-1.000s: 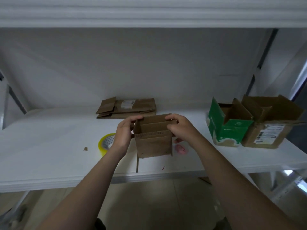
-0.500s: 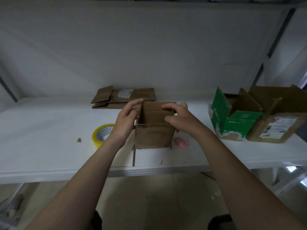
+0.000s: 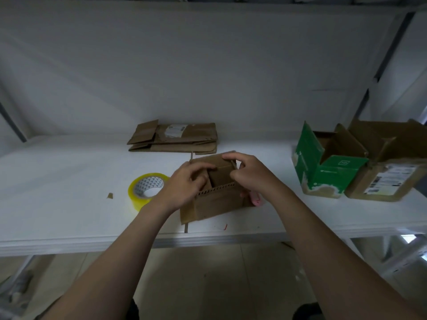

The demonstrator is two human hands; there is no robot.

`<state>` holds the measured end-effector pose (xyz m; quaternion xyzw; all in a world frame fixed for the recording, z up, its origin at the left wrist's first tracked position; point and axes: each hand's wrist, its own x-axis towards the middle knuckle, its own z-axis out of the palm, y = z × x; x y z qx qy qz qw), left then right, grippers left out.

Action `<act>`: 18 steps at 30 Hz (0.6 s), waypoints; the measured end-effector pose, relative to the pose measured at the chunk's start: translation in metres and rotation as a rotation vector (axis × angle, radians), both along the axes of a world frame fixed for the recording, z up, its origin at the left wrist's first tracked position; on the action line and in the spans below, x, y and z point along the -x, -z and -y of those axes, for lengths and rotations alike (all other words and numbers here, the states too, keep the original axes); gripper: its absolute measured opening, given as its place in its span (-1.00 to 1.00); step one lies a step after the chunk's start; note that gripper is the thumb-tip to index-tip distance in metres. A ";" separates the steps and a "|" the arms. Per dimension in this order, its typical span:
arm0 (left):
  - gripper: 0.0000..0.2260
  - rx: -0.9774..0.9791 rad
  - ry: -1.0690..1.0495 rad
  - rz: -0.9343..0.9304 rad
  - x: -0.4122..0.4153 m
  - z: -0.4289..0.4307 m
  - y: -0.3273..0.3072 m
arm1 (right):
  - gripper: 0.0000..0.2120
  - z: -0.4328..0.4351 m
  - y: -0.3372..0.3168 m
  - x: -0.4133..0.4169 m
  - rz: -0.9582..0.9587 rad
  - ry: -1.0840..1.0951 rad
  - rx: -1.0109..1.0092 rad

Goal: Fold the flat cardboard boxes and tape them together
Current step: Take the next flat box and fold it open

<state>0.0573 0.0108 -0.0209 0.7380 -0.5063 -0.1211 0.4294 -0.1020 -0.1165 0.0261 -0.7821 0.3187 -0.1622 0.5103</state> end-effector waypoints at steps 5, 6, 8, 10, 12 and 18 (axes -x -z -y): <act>-0.57 0.063 -0.144 -0.148 -0.001 0.003 0.002 | -0.52 -0.001 0.008 -0.002 -0.024 -0.045 0.037; -0.54 0.061 -0.180 -0.167 0.000 0.003 0.000 | -0.53 0.000 0.009 -0.002 -0.029 -0.069 0.073; -0.53 0.070 -0.233 -0.226 -0.001 0.004 -0.001 | -0.58 0.002 0.011 -0.001 -0.021 -0.099 0.075; -0.65 0.069 -0.262 -0.260 -0.004 0.005 0.001 | -0.66 0.003 0.013 0.000 -0.018 -0.078 -0.001; -0.79 0.035 -0.247 -0.241 -0.008 0.006 0.003 | -0.77 0.004 0.013 0.002 0.000 -0.033 -0.071; -0.77 -0.058 -0.098 -0.311 -0.002 0.001 -0.007 | -0.78 0.010 0.009 0.015 0.053 -0.001 -0.239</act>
